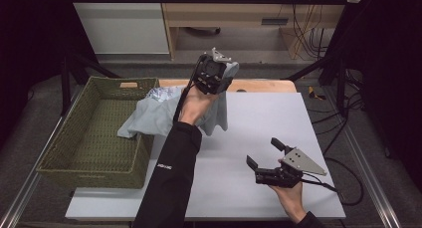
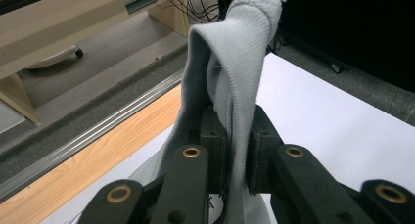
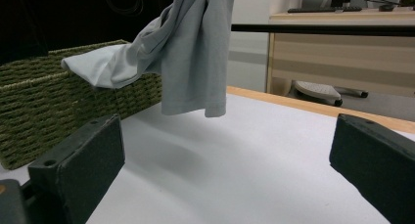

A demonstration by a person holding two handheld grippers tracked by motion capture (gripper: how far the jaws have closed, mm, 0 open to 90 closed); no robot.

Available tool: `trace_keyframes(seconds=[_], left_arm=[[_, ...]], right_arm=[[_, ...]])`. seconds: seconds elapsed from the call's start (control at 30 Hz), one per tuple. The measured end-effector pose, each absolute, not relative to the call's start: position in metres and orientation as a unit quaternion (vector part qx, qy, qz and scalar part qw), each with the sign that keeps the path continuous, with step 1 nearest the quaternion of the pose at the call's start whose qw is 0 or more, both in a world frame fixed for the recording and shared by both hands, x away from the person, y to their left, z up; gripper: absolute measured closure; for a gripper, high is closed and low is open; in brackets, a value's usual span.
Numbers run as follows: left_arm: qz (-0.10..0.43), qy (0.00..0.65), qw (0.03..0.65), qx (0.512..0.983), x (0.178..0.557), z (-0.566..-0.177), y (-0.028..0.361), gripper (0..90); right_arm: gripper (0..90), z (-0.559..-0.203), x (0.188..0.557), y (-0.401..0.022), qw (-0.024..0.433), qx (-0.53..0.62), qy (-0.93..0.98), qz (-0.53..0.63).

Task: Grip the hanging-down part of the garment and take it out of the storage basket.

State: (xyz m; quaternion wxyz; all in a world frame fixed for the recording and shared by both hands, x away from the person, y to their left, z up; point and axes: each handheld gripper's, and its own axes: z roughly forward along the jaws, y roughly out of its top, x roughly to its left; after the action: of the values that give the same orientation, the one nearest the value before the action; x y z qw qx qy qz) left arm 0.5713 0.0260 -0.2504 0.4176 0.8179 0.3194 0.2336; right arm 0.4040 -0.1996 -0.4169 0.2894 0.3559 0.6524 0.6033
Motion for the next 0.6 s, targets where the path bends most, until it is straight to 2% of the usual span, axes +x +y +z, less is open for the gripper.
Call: trace_keyframes(seconds=[0.6], left_arm=[[0.237, 0.321, 0.416, 0.817, 0.5695, -0.2452, 0.0284, 79.8]], right_arm=[[0.4, -0.4108, 0.4065, -0.2035, 0.287, 0.357, 0.65, 0.606]])
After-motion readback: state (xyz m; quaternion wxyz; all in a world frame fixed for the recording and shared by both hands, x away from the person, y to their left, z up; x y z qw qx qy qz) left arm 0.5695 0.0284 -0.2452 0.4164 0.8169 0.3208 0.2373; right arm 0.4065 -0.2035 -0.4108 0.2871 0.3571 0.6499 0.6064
